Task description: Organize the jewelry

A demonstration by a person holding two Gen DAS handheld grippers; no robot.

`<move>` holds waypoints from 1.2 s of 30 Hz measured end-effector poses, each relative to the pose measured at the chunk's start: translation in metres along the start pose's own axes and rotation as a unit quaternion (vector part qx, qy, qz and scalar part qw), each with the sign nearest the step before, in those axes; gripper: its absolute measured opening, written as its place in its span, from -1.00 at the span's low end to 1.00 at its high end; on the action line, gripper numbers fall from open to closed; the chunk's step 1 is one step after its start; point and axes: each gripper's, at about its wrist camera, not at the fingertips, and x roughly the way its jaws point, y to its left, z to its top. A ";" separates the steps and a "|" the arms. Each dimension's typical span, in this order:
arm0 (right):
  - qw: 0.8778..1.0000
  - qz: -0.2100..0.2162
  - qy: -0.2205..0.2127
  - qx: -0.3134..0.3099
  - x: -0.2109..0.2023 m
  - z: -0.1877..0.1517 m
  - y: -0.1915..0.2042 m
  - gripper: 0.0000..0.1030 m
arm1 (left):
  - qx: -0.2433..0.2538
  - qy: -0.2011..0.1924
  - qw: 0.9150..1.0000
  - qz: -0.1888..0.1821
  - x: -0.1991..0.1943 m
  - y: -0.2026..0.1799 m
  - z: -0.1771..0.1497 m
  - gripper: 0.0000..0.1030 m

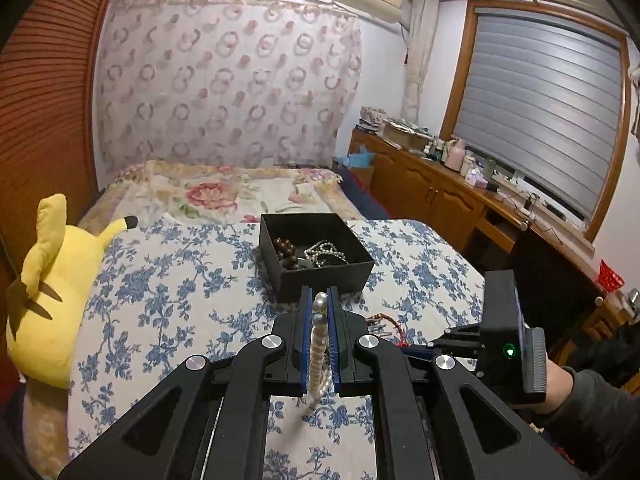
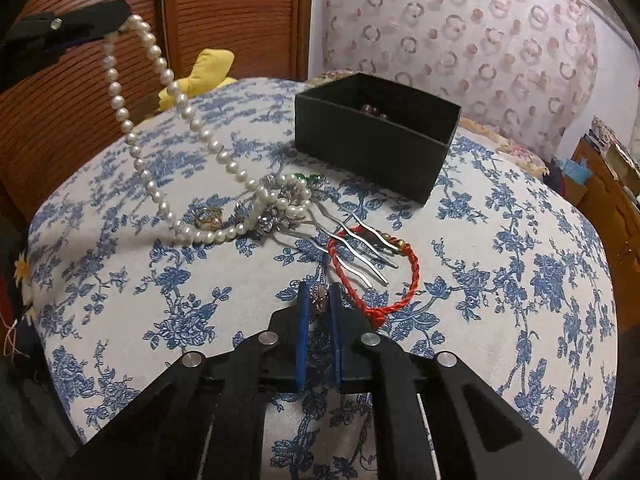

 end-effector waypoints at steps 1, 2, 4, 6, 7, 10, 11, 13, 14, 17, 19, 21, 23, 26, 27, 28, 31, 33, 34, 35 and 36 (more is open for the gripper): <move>1.000 0.004 -0.006 0.003 -0.004 0.000 -0.001 -0.79 | 0.001 0.000 1.000 0.000 0.001 -0.001 0.001 -0.87; 1.000 0.005 -0.010 0.005 -0.006 0.000 -0.003 -0.79 | 0.001 -0.001 1.000 0.000 0.001 -0.002 0.003 -0.88; 1.000 0.006 -0.019 0.010 -0.015 0.000 -0.004 -0.79 | 0.002 -0.005 1.000 -0.002 0.000 -0.004 0.009 -0.88; 0.999 0.008 -0.029 0.012 -0.025 0.002 -0.005 -0.79 | 0.005 -0.009 1.000 -0.003 -0.001 -0.007 0.015 -0.88; 0.999 0.009 -0.035 0.012 -0.031 0.004 -0.006 -0.79 | 0.006 -0.011 1.000 -0.005 -0.001 -0.008 0.018 -0.88; 0.999 0.007 -0.051 0.013 -0.045 0.009 -0.008 -0.79 | 0.015 -0.021 1.000 -0.009 -0.003 -0.015 0.031 -1.00; 0.998 0.006 -0.056 0.013 -0.049 0.011 -0.008 -0.79 | 0.016 -0.024 1.000 -0.010 -0.004 -0.017 0.035 -1.00; 0.998 0.005 -0.064 0.013 -0.056 0.014 -0.009 -0.79 | 0.020 -0.031 0.999 -0.013 -0.007 -0.022 0.042 -1.00; 0.998 0.004 -0.068 0.013 -0.060 0.015 -0.009 -0.79 | 0.024 -0.035 0.999 -0.013 -0.009 -0.025 0.046 -1.00; 0.997 0.001 -0.076 0.009 -0.066 0.017 -0.008 -0.79 | 0.037 -0.038 0.999 -0.014 -0.010 -0.031 0.052 -1.00; 0.997 0.002 -0.076 0.009 -0.066 0.017 -0.008 -0.79 | 0.038 -0.029 0.999 -0.009 -0.005 -0.029 0.049 -1.00; 0.997 0.001 -0.075 0.009 -0.065 0.015 -0.007 -0.79 | 0.037 -0.012 0.999 -0.005 0.001 -0.025 0.040 -1.00; 0.997 0.001 -0.072 0.011 -0.063 0.012 -0.007 -0.79 | 0.042 0.021 0.999 -0.001 0.013 -0.021 0.021 -1.00; 0.998 0.004 -0.067 0.014 -0.058 0.007 -0.008 -0.79 | 0.049 0.074 0.996 0.008 0.034 -0.017 -0.013 -1.00; 0.998 0.003 -0.064 0.014 -0.056 0.006 -0.009 -0.79 | 0.050 0.094 0.994 0.017 0.043 -0.015 -0.025 -1.00; 0.998 0.002 -0.062 0.015 -0.054 0.005 -0.009 -0.79 | 0.049 0.105 0.993 0.024 0.048 -0.013 -0.032 -1.00; 0.998 0.002 -0.061 0.018 -0.052 0.005 -0.010 -0.79 | 0.037 0.148 0.988 0.024 0.066 -0.004 -0.057 -1.00; 0.998 0.002 -0.061 0.018 -0.052 0.004 -0.011 -0.79 | 0.033 0.160 0.986 0.025 0.070 -0.002 -0.067 -0.97; 0.998 0.002 -0.061 0.019 -0.052 0.004 -0.011 -0.79 | 0.033 0.163 0.986 0.025 0.070 -0.002 -0.071 -0.91; 0.998 0.002 -0.060 0.019 -0.052 0.003 -0.011 -0.79 | 0.033 0.167 0.985 0.026 0.071 -0.003 -0.075 -0.86; 0.998 0.001 -0.060 0.019 -0.052 0.003 -0.012 -0.79 | 0.034 0.171 0.984 0.028 0.072 -0.005 -0.078 -0.76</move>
